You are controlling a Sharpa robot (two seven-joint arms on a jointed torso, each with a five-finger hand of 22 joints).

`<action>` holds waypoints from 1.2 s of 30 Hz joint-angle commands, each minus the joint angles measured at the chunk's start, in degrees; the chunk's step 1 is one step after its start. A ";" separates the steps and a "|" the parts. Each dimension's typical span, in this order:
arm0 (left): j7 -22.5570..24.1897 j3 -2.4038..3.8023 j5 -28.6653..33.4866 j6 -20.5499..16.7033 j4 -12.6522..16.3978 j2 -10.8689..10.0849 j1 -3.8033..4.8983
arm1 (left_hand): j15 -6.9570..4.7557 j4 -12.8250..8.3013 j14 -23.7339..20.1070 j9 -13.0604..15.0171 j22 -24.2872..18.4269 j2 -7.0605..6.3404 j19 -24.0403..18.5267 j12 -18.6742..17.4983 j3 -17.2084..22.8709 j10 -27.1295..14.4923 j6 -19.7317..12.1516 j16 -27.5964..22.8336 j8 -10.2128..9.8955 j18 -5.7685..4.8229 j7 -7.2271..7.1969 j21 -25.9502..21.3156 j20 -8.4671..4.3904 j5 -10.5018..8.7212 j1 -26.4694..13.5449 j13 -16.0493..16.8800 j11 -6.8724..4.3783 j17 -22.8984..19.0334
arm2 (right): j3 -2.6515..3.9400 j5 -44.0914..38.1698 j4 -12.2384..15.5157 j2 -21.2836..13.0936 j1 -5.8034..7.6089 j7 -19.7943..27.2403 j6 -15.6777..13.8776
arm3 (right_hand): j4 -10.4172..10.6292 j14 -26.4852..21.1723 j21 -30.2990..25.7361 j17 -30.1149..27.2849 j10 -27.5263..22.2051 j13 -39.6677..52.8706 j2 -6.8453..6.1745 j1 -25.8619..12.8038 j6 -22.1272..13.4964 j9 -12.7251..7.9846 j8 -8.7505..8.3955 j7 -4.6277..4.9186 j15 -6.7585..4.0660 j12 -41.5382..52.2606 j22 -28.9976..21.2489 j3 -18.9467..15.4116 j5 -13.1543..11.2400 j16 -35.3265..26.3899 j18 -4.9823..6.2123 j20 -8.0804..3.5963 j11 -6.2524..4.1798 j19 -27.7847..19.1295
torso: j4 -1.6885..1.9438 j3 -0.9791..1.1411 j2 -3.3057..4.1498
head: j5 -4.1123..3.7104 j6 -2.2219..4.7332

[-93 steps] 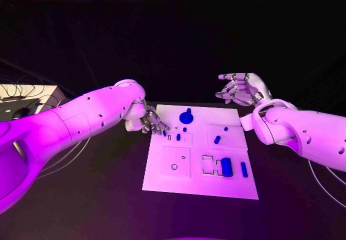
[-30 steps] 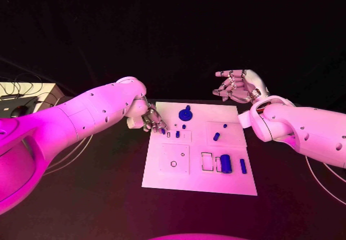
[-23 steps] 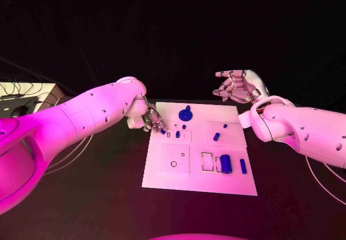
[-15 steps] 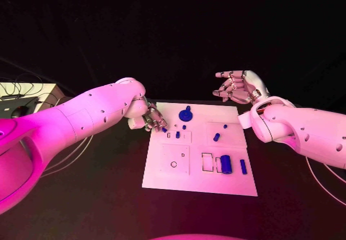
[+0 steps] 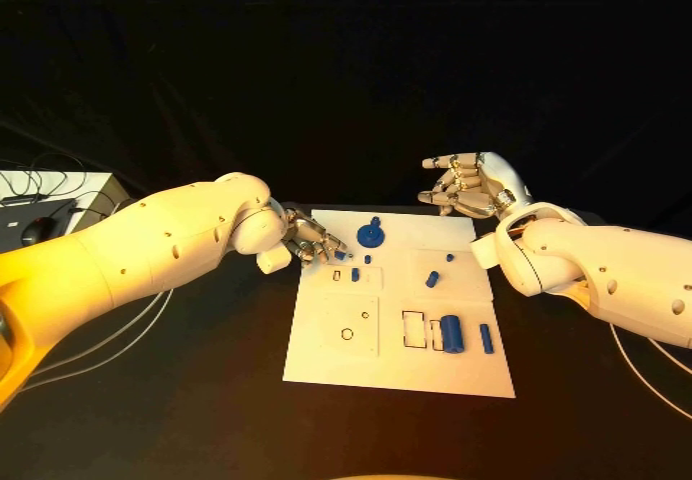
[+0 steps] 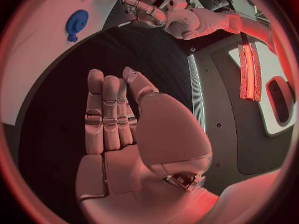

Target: Assemble the parts on the task board

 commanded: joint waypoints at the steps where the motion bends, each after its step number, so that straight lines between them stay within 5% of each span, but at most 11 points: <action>1: 11.10 0.02 12.36 -11.37 3.75 -2.30 -0.98 | -0.29 -6.04 -0.25 -1.49 0.10 -0.11 -0.16 2.27 5.03 0.58 0.90 0.80 -0.87 -0.36 -0.39 -0.05 -0.28 -0.37 1.17 1.30 -0.79 0.50 | -0.04 -4.91 1.47 -0.23 -0.20 -5.05 0.69 | 0.37 1.05 0.55 0.87 -0.05 1.54 0.00 -1.01 3.83 -0.02 0.50 1.32 -0.33 1.83 0.19 -1.21 0.37 1.70 0.73 -0.29 -0.81 1.27 | 0.05 0.00 -0.03 | -0.01 0.61; 6: 20.55 0.24 20.31 -20.35 10.24 -7.16 -3.25 | -0.81 -5.64 0.99 -6.34 1.96 1.40 1.82 7.50 -0.91 -0.29 3.58 3.01 -3.75 -0.61 -0.75 1.80 -0.59 -0.28 3.64 3.60 -1.31 2.62 | -0.14 -11.31 3.96 -0.49 -0.62 -11.24 0.14 | 1.07 3.56 2.90 2.73 1.27 5.50 0.49 -2.52 7.92 0.04 1.63 -0.13 -1.36 5.84 1.30 -2.93 -0.18 5.59 0.82 -1.28 -2.10 3.95 | 0.22 -0.06 -0.23 | 0.00 1.08; 12: 26.27 0.42 25.09 -25.93 16.61 -11.43 -5.77 | -0.97 -5.43 1.25 -9.65 2.64 1.66 2.24 8.88 -2.42 -0.21 5.64 3.43 -5.96 -0.78 -0.91 2.38 -0.77 -0.30 4.12 3.51 -1.65 3.21 | -0.36 -20.95 6.42 0.07 -1.27 -18.66 -0.33 | 1.48 5.62 7.74 4.07 2.60 9.31 0.75 -3.54 10.91 -0.06 1.62 -1.24 -2.26 8.05 1.70 -3.70 -1.10 8.27 0.51 -2.24 -3.05 5.82 | 0.33 -0.16 -0.57 | -0.11 1.27; 20: 29.00 0.59 27.67 -29.38 20.49 -13.39 -8.74 | -1.01 -5.31 1.19 -12.09 2.57 1.85 2.19 9.48 -3.10 -0.46 6.49 3.19 -6.64 -0.73 -0.88 2.28 -0.74 -0.43 4.46 3.35 -1.71 3.05 | -0.53 -28.19 8.98 1.90 -2.62 -23.66 -1.32 | 2.51 6.51 18.70 5.40 3.77 14.60 -0.05 -4.55 12.45 0.02 0.13 -1.65 -2.54 8.00 2.80 -4.36 -1.85 10.32 -0.14 -2.70 -3.28 5.96 | 0.45 -0.34 -0.79 | -0.41 1.39; 26: 29.72 0.63 28.49 -30.74 21.24 -13.39 -9.75 | -0.98 -5.83 1.15 -13.07 2.34 1.57 2.04 9.80 -3.73 -0.72 6.79 2.85 -6.47 -0.68 -0.80 2.04 -0.73 -0.40 4.97 3.41 -1.63 2.70 | -0.56 -31.10 9.29 3.63 -3.51 -25.66 -3.35 | 3.96 6.23 20.66 5.61 3.68 16.98 -1.33 -5.22 11.29 0.05 -0.36 -1.27 -2.27 7.43 2.77 -5.19 -2.00 10.74 0.15 -2.39 -2.89 5.13 | 0.32 -0.28 -0.67 | -0.17 2.07; 36: 30.92 0.69 29.48 -32.03 22.01 -13.22 -10.23 | -0.94 -6.13 1.13 -13.15 2.14 1.62 1.97 10.04 -4.38 -0.78 6.84 2.65 -5.95 -0.56 -0.95 1.82 -0.60 -0.32 4.81 3.56 -1.59 2.48 | -0.58 -33.78 7.64 6.87 -4.90 -28.05 -5.29 | 5.86 6.15 23.99 5.65 3.96 20.16 -2.70 -5.60 11.29 0.05 -0.01 -1.44 -2.19 6.77 2.88 -5.29 -2.10 11.58 0.32 -2.25 -2.89 4.47 | 0.44 -0.20 -0.64 | -0.39 2.09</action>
